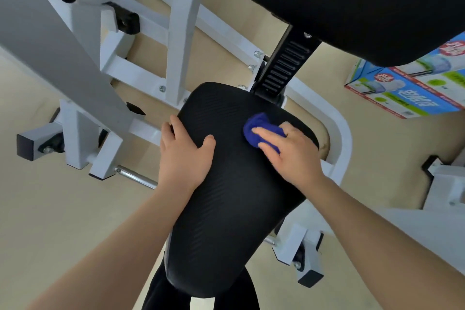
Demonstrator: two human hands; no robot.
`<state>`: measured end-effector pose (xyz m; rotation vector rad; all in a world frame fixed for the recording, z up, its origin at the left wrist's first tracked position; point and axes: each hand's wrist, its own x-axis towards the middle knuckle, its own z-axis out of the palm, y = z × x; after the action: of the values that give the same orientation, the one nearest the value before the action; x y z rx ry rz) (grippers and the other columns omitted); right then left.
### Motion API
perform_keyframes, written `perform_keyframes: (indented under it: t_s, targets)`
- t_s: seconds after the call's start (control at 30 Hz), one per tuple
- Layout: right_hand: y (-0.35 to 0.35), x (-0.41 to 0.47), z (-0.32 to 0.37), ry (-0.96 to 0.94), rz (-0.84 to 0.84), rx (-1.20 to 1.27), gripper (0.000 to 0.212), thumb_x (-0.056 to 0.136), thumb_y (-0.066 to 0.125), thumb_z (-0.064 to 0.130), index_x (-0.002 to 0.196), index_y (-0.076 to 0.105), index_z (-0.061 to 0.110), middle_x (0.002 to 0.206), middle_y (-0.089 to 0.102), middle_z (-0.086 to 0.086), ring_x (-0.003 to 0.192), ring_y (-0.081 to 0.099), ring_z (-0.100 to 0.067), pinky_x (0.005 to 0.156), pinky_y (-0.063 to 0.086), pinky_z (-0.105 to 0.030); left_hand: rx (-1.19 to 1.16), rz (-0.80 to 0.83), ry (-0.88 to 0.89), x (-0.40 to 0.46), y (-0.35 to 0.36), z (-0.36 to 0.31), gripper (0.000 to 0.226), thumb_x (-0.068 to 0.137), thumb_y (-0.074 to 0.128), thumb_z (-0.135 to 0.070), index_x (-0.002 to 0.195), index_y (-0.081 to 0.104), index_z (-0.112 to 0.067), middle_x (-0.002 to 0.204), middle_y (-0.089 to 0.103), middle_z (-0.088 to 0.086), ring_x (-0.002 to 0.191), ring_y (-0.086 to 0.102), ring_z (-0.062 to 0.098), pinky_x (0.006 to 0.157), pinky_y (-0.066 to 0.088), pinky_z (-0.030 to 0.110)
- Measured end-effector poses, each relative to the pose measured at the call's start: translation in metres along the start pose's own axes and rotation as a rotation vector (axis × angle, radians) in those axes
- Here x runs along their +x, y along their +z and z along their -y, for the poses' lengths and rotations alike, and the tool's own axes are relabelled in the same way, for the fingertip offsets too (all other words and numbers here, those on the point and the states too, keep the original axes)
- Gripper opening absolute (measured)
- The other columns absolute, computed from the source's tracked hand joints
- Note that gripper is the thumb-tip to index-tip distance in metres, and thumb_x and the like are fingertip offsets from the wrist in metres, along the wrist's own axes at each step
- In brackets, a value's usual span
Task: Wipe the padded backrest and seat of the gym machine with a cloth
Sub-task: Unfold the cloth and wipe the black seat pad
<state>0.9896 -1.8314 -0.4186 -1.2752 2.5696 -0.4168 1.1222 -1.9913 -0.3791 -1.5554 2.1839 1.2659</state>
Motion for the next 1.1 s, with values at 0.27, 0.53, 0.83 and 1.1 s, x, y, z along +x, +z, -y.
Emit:
perform_keyframes:
  t_s: [0.27,0.53,0.83,1.1]
  targets:
    - [-0.005,0.016,-0.017,0.301,-0.011,0.017,0.036,0.093,0.048,0.038,0.127,0.058,0.031,0.107,0.061,-0.011,0.093,0.059,-0.032,0.076,0.048,-0.037,0.016,0.010,0.013,-0.001,-0.001,-0.002,0.094,0.080,0.061,-0.042,0.148,0.001,-0.019,0.152,0.013,0.003,0.139,0.017,0.024,0.106,0.029,0.039]
    - [-0.008,-0.011,-0.030,-0.034,0.056,0.033,0.036,0.084,0.044,0.043,0.110,0.065,0.030,0.084,0.058,-0.009,0.070,0.058,-0.033,0.062,0.051,-0.036,0.187,-0.004,0.092,-0.010,0.004,0.005,0.113,0.070,0.070,-0.051,0.147,-0.007,-0.022,0.155,0.002,0.008,0.142,0.013,0.029,0.105,0.034,0.045]
    - [-0.017,-0.047,-0.020,0.207,-0.018,0.119,0.037,0.088,0.045,0.037,0.114,0.066,0.020,0.091,0.060,-0.010,0.076,0.059,-0.030,0.062,0.047,-0.031,0.170,-0.015,0.092,-0.012,0.006,0.004,0.111,0.072,0.071,-0.046,0.147,-0.007,-0.022,0.156,-0.003,0.008,0.143,0.007,0.029,0.107,0.030,0.047]
    - [-0.014,-0.027,-0.047,0.181,-0.007,0.069,0.033,0.091,0.047,0.033,0.117,0.065,0.024,0.094,0.058,-0.013,0.084,0.057,-0.036,0.071,0.049,-0.041,0.160,-0.035,0.074,-0.015,0.007,0.007,0.109,0.071,0.072,-0.047,0.148,-0.002,-0.021,0.157,-0.006,0.008,0.143,0.009,0.030,0.104,0.032,0.049]
